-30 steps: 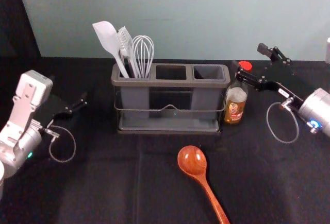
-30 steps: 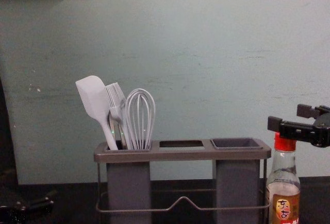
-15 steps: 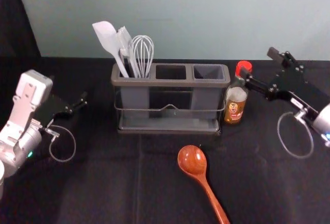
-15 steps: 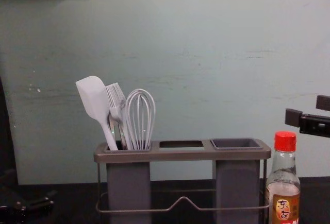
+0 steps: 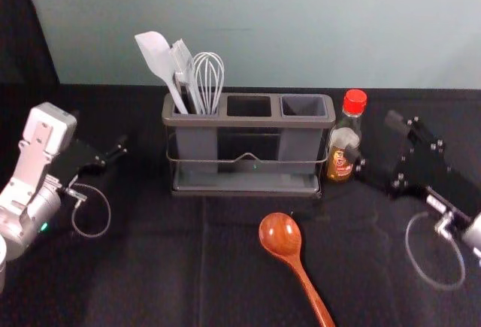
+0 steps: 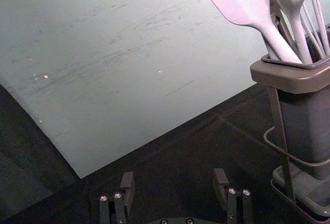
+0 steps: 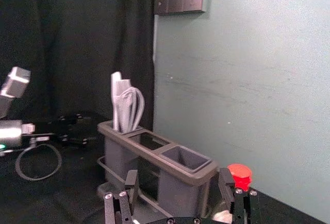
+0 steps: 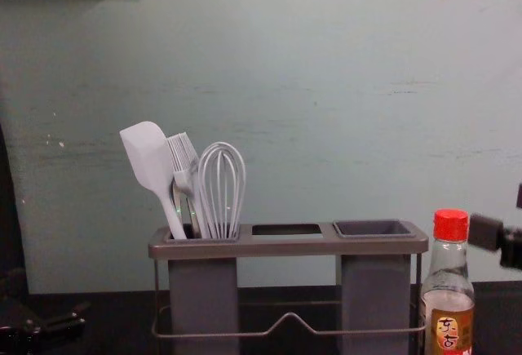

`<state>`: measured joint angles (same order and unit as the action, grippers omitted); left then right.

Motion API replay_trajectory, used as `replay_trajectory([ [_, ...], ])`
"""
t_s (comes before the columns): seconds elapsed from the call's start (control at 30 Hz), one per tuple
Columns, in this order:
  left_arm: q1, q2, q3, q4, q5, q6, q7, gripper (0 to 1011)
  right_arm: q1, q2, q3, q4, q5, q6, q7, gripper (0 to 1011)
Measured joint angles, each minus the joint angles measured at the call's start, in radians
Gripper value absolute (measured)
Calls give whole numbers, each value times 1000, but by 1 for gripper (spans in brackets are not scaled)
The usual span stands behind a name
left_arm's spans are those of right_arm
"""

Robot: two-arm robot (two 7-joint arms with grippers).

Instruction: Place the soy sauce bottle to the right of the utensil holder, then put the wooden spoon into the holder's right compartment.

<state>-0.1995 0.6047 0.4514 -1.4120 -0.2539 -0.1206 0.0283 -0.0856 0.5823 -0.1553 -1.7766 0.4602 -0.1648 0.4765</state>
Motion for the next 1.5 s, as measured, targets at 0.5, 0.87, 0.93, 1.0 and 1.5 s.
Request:
replay_trajectory([
  [0.5,0,0,0,0,0,0,0,1005,-87,-4,-21,-26,-22,-67,40,1002],
  [0.87,0,0,0,0,0,0,0,1005,-86,-5,-20,-26,-21,-62,38,1002],
  [0.93,0,0,0,0,0,0,0,1005,-86,-5,-20,-26,-21,-61,37,1002],
  [1.0,0,0,0,0,0,0,0,1005,-86,-5,-19,-26,-21,-61,37,1002],
  [1.5,0,0,0,0,0,0,0,1005,-47,-20,-76,-81,-60,283,-105,1002],
])
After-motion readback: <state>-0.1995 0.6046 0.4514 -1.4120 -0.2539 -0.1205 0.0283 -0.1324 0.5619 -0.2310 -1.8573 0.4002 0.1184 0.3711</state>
